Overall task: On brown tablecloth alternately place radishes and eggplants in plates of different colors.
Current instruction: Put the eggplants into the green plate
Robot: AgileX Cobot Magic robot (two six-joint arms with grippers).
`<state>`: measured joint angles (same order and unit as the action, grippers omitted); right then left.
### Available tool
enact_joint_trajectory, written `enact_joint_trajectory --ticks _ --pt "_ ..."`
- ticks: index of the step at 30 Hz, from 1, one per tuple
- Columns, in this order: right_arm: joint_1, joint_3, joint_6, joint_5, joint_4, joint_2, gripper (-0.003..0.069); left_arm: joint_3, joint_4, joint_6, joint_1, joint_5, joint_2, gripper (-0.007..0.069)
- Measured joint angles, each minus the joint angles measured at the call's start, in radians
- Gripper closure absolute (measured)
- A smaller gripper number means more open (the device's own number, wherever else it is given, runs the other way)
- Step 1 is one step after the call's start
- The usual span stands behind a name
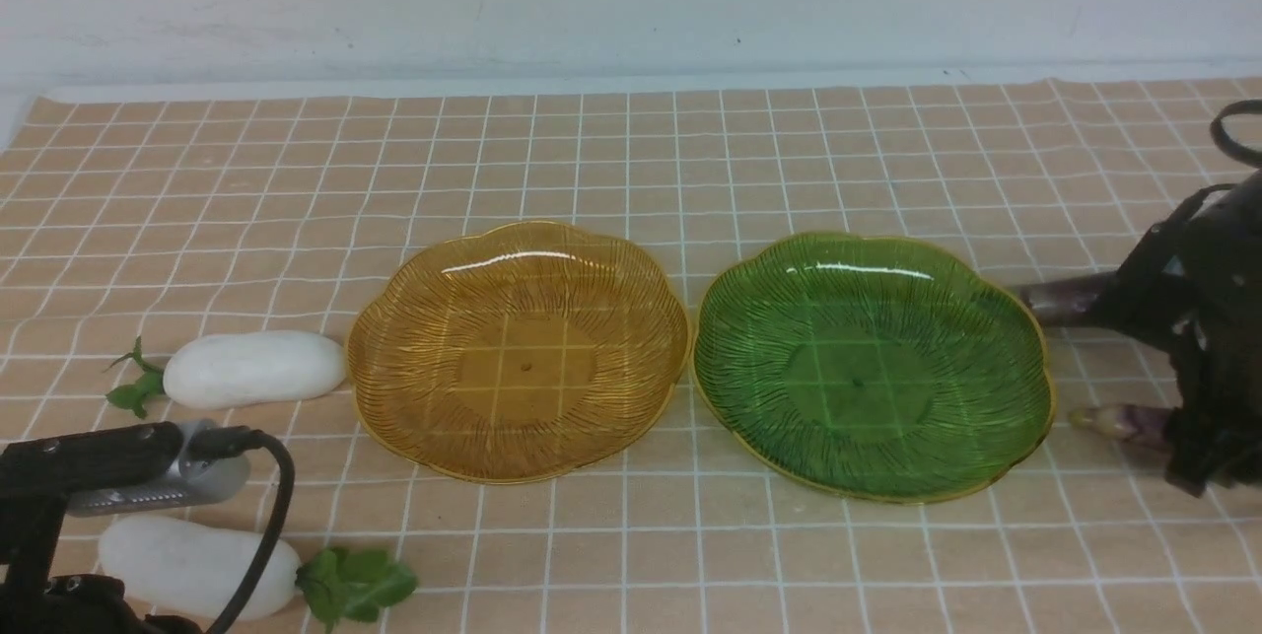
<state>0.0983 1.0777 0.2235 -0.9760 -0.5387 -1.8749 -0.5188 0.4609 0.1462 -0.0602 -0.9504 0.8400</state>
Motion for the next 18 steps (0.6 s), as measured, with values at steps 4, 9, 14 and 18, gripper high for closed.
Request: enact_joint_trajectory --ticks 4,9,14,18 --pt "0.000 0.033 -0.044 -0.084 0.037 0.000 0.0271 0.000 0.000 0.001 0.000 0.000 0.000 0.0614" --pt "0.000 0.160 -0.072 -0.208 0.111 0.016 0.0274 0.000 -0.001 0.003 0.000 0.000 0.000 0.0614" --pt "0.000 0.352 -0.077 -0.227 0.281 0.070 0.0277 0.000 -0.001 0.003 0.000 0.000 0.000 0.0614" --pt "-0.001 0.440 -0.049 -0.245 0.529 0.101 0.0277 0.000 -0.002 0.003 0.000 0.000 0.000 0.0614"
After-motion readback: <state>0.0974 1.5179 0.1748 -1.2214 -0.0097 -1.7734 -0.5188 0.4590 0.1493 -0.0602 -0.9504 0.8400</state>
